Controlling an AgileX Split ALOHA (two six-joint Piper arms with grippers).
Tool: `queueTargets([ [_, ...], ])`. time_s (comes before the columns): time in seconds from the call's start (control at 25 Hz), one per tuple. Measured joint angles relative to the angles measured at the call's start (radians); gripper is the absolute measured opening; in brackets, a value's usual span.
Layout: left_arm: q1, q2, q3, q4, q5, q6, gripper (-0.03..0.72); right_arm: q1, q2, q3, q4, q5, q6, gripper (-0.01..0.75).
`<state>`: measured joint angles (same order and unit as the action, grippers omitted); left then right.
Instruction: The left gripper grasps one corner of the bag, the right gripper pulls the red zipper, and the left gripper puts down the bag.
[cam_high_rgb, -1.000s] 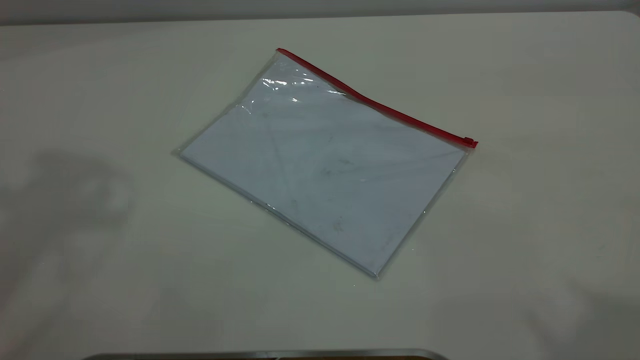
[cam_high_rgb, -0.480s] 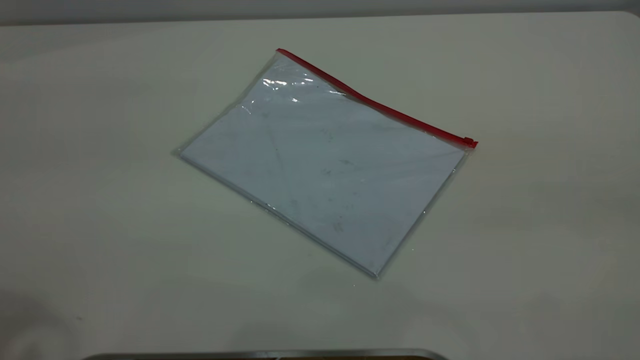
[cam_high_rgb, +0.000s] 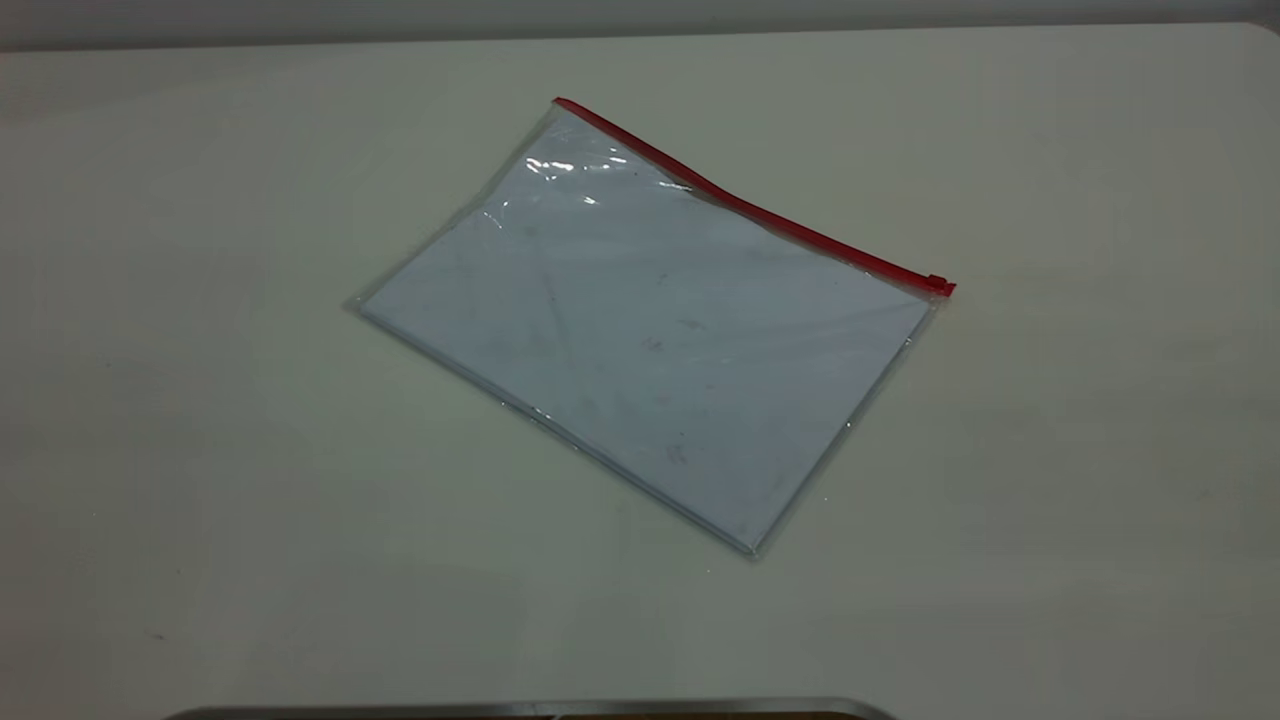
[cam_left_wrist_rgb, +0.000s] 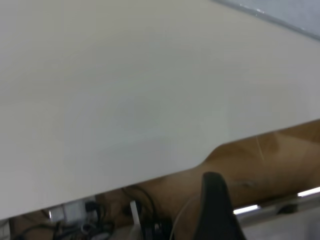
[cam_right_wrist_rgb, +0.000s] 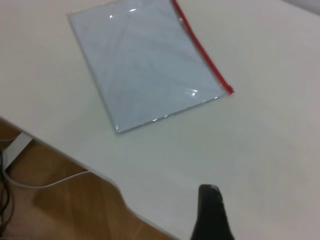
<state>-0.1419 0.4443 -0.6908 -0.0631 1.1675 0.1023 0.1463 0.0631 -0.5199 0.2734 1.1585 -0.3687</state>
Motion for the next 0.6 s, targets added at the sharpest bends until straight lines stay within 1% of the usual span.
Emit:
queueTargets([
  [0.24,0.0,-0.108,0.062,-0.017,0.0,0.007,0.584,0.0,-0.077,0.019,-0.047,-0.007,0.023,0.575],
  [0.6,0.0,-0.174,0.191,-0.018,-0.023,0.008,0.584,0.0,-0.08,0.037,-0.052,-0.009,0.034,0.575],
])
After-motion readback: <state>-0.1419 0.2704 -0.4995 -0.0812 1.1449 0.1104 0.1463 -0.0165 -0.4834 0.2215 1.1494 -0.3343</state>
